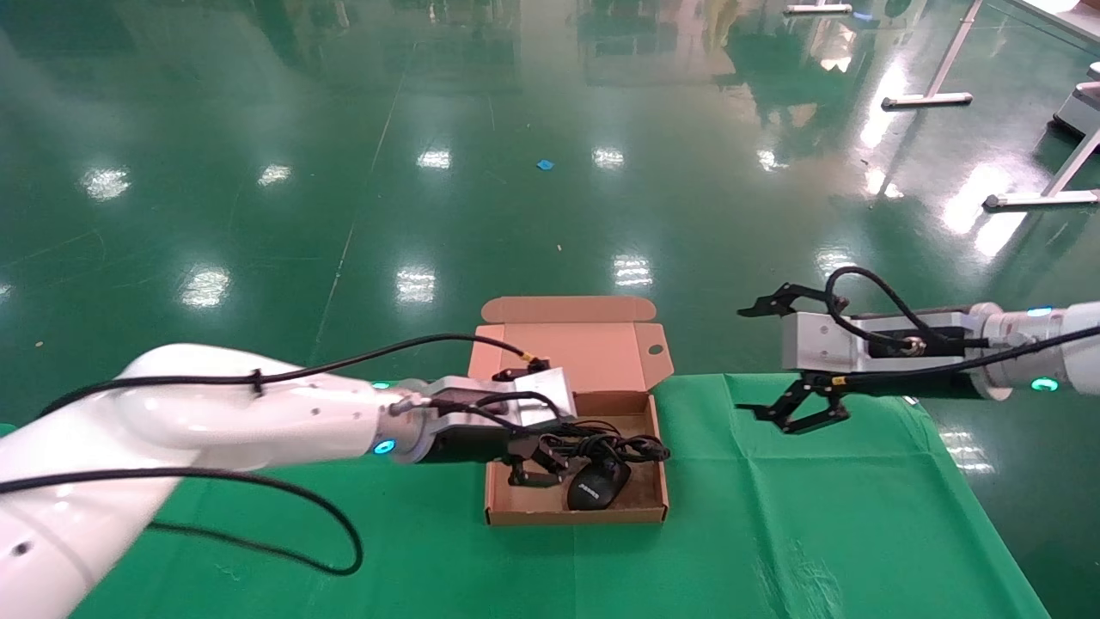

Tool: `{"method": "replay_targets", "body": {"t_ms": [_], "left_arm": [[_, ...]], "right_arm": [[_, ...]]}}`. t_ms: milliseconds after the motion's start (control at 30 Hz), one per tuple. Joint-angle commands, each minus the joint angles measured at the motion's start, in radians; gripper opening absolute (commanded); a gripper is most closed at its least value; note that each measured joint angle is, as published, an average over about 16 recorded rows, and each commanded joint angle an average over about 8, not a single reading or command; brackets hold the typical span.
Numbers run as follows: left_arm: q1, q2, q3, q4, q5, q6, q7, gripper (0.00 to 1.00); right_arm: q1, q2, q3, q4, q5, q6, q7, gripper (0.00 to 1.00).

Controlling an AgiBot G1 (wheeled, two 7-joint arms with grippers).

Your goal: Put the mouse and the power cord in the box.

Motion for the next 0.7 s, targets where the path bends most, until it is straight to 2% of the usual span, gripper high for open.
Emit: {"method": "replay_targets", "body": {"t_ms": [33, 700], "left_arm": [[0.019, -0.026, -0.027, -0.026, -0.025, 0.024, -0.01, 1.0], [0.202, -0.28, -0.298, -0.284, -0.273, 0.258, -0.114, 1.0]], "right_arm": [[-0.027, 0.015, 0.022, 0.039, 0.022, -0.011, 0.035, 1.0], [-0.295, 0.162, 0.236, 0.427, 0.244, -0.12, 0.377, 1.0]]}}
